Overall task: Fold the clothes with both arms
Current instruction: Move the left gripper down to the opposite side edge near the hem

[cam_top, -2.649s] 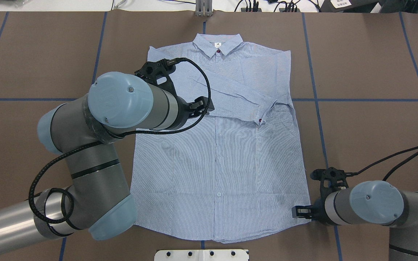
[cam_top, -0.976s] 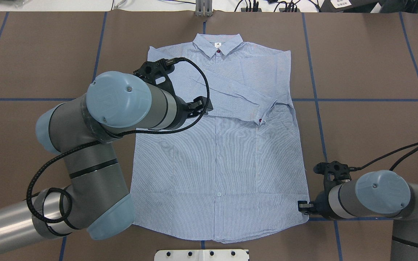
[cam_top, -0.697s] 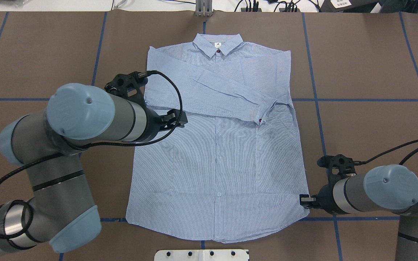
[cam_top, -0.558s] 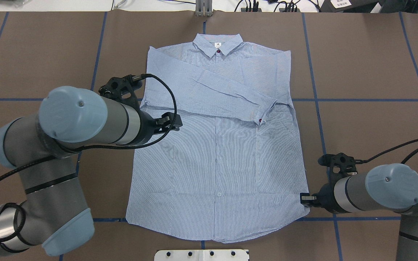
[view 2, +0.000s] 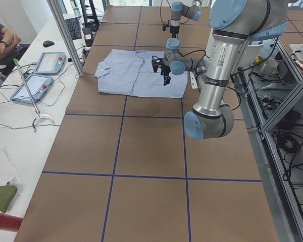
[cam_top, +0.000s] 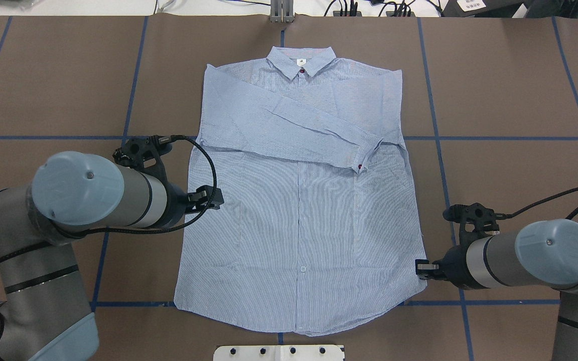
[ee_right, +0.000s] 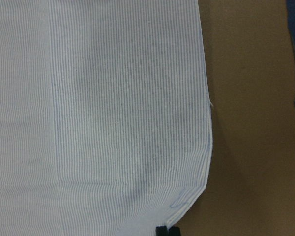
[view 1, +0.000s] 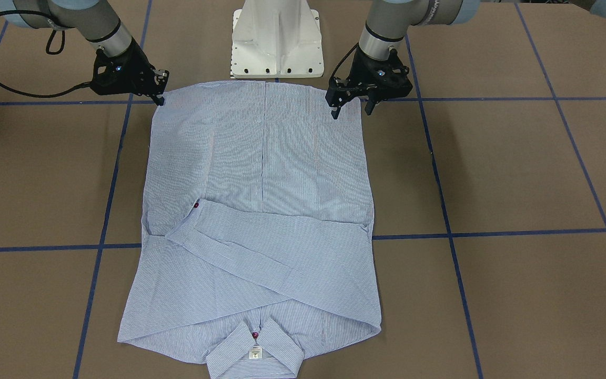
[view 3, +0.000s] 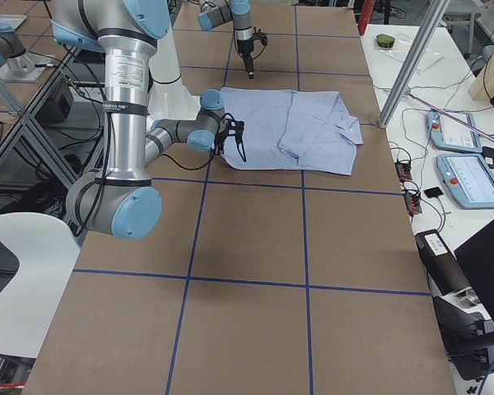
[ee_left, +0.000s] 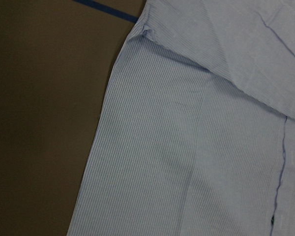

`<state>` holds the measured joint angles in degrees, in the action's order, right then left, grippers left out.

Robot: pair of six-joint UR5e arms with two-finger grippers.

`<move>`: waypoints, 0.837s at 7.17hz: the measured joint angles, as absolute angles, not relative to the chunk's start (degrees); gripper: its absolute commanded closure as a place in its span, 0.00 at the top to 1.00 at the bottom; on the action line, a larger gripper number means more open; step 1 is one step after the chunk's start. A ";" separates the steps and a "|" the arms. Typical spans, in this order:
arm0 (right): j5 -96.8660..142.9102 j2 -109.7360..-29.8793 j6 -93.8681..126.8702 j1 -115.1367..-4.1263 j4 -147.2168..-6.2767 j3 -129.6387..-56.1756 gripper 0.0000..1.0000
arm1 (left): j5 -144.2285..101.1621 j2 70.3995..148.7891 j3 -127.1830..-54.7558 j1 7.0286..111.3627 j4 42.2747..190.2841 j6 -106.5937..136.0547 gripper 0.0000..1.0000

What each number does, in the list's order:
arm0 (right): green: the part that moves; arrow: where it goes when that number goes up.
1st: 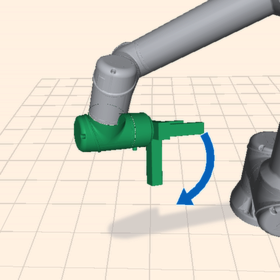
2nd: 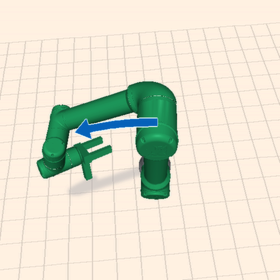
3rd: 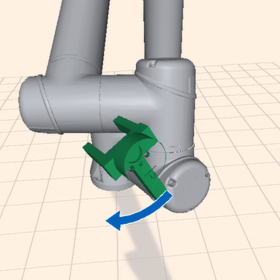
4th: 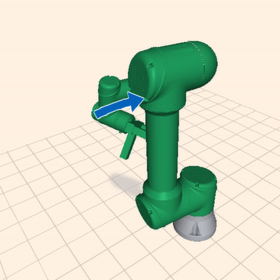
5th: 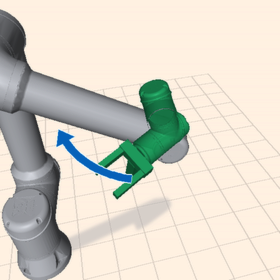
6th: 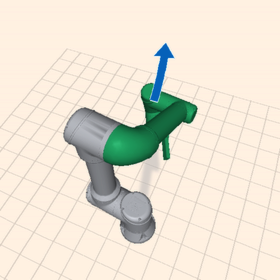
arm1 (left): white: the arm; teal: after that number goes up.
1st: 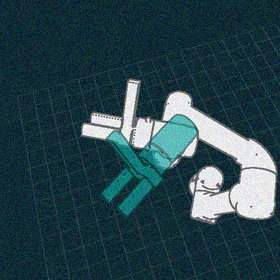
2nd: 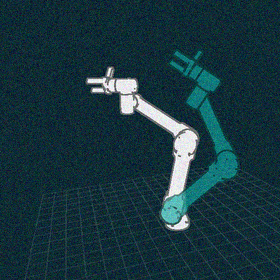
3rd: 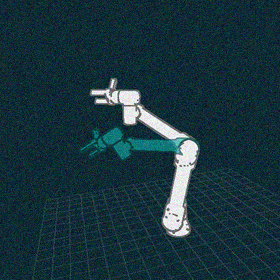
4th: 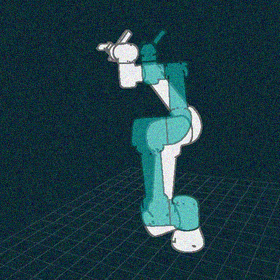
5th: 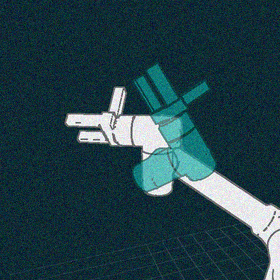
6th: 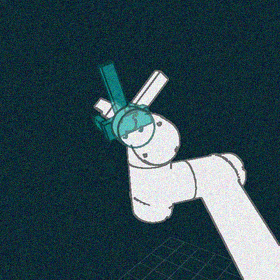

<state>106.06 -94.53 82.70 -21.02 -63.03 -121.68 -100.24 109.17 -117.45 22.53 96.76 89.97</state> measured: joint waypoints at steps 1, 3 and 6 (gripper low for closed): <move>106.18 -94.34 82.70 -21.09 -63.02 -121.79 0.00 | -99.80 108.07 -117.37 20.69 96.79 89.21 0.94; 106.25 -94.24 82.71 -21.16 -63.02 -121.88 0.00 | -98.08 105.69 -117.28 18.01 96.78 86.49 0.94; 106.28 -94.22 82.70 -21.28 -63.02 -121.93 0.00 | -95.96 104.19 -115.34 14.98 96.84 85.46 0.92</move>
<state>106.28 -94.22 82.70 -21.28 -63.02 -121.93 -95.96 104.19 -115.34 14.98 96.84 85.46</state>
